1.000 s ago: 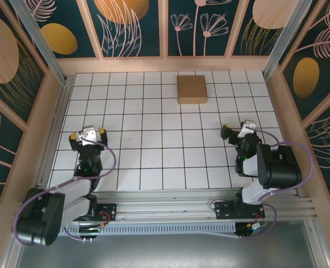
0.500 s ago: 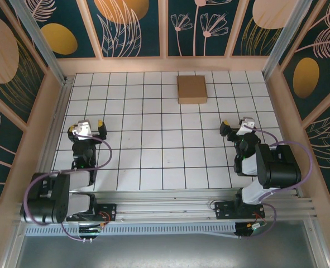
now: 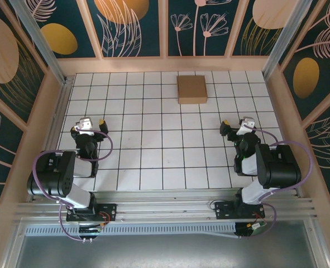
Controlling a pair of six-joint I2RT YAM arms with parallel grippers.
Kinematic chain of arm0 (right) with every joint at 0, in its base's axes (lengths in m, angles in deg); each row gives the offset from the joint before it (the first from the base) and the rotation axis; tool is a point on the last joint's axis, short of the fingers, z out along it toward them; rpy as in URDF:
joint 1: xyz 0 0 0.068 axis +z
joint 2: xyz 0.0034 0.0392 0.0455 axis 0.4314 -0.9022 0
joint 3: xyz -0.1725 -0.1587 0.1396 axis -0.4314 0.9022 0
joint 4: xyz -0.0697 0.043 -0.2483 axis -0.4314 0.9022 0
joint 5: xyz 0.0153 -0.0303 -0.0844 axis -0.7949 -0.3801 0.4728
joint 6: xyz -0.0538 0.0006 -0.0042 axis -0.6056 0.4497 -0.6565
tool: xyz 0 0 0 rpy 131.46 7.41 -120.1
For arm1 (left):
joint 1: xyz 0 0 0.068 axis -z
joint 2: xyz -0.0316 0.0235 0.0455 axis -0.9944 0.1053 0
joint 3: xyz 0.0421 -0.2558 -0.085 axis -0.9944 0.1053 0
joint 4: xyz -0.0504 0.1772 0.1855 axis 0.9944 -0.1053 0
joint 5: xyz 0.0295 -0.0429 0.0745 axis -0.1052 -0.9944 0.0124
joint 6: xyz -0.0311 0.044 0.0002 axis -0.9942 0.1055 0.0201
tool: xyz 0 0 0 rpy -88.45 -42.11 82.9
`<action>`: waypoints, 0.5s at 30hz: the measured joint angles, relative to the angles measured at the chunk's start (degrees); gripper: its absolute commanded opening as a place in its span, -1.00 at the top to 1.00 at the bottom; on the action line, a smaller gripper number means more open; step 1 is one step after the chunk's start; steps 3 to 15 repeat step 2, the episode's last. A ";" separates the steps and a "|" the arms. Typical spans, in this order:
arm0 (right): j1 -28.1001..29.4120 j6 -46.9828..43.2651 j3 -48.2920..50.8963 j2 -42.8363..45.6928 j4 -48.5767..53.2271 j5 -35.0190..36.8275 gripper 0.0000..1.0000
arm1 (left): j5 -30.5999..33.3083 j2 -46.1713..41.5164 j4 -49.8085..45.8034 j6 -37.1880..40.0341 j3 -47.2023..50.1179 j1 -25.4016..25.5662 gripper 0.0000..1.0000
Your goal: Fold the paper box
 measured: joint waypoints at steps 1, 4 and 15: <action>0.04 -0.02 0.00 0.00 0.00 0.02 -0.98 | 0.02 0.00 0.00 0.00 0.00 0.00 -0.98; 0.04 0.00 0.00 0.00 -0.02 0.13 -0.99 | 0.02 0.00 0.00 -0.02 0.00 0.00 -0.98; 0.04 0.00 0.00 0.00 -0.02 0.13 -0.99 | 0.02 0.00 0.00 -0.02 0.00 0.00 -0.98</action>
